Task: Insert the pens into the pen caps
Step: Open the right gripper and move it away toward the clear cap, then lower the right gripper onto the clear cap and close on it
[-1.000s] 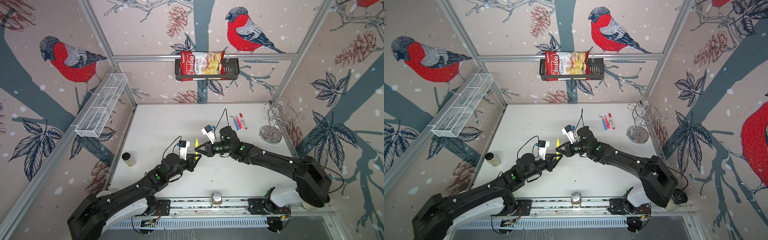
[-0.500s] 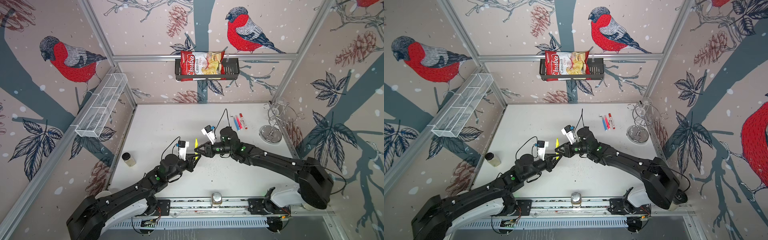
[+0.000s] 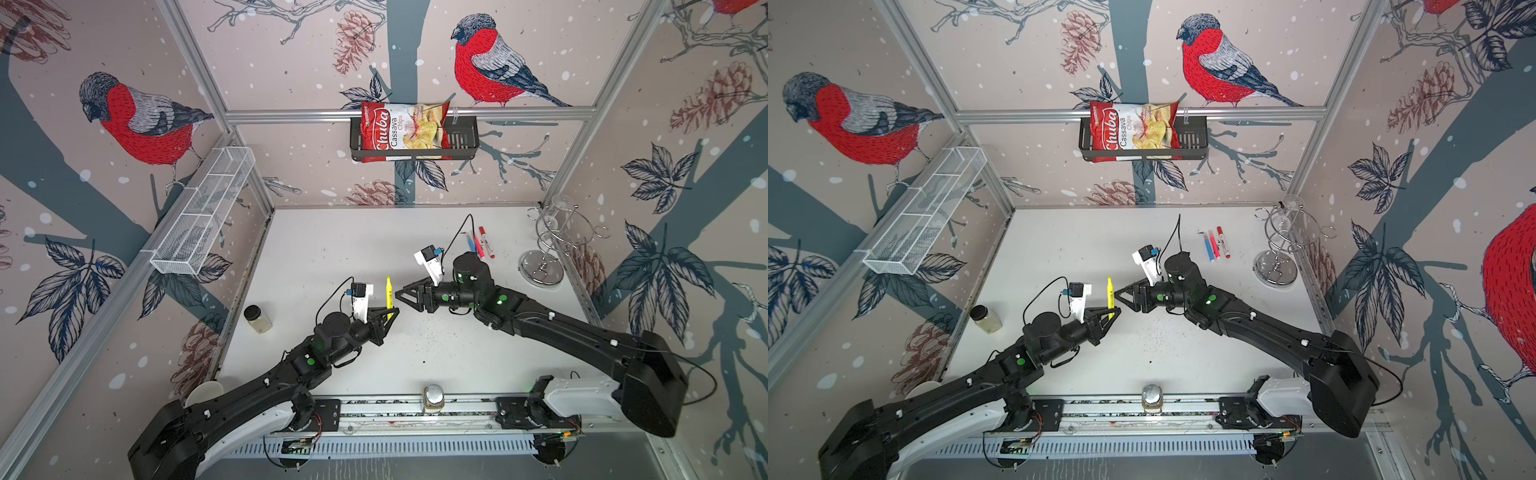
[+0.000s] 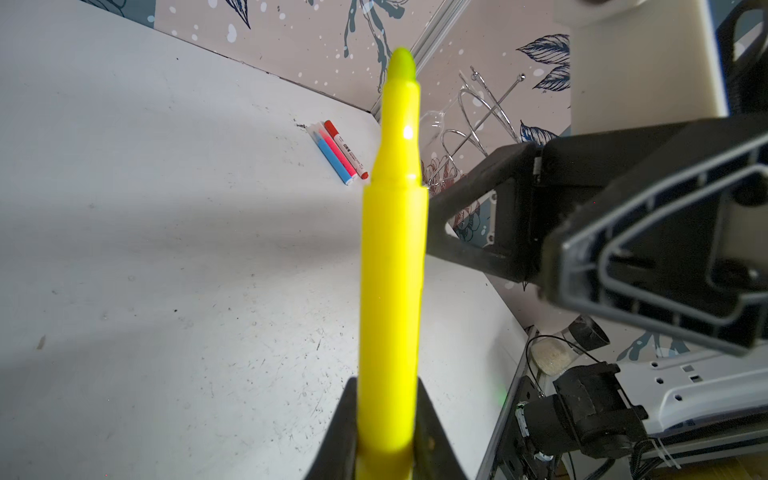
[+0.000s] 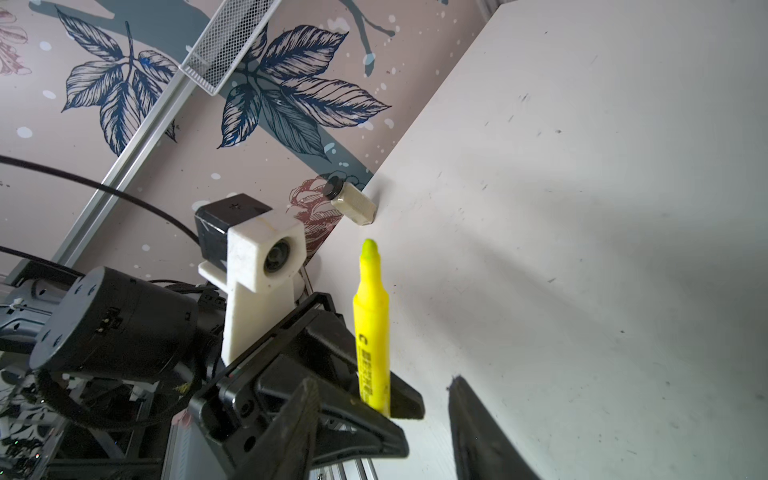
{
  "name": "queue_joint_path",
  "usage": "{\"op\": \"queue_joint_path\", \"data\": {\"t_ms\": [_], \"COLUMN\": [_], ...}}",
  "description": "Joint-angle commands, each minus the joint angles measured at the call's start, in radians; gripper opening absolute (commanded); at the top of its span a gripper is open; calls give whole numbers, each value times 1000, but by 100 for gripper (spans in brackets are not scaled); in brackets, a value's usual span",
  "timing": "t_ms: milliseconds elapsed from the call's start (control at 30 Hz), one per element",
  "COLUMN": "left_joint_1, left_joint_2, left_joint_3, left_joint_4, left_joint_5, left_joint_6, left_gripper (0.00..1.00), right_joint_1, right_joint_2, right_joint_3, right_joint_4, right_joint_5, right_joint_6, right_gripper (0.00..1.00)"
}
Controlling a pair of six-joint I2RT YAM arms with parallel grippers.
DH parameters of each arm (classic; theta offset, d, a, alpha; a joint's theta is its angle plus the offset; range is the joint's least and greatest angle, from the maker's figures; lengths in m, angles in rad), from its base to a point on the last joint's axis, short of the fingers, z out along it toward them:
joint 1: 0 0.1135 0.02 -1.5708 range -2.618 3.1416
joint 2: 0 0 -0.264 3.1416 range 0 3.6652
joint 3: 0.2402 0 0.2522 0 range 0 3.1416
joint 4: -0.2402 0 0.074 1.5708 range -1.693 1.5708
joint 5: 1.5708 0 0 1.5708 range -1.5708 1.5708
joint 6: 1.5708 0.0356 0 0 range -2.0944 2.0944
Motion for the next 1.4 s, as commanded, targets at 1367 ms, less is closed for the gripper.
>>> {"op": "queue_joint_path", "data": {"t_ms": [1367], "left_joint_1": [-2], "left_joint_2": [-75], "left_joint_3": [-32], "left_joint_4": [-12], "left_joint_5": [0], "left_joint_6": [104], "left_gripper": [0], "right_joint_1": [-407], "right_joint_2": [105], "right_joint_3": [-76], "right_joint_4": [-557], "right_joint_5": [618], "right_joint_6": [170], "right_gripper": [39]}}
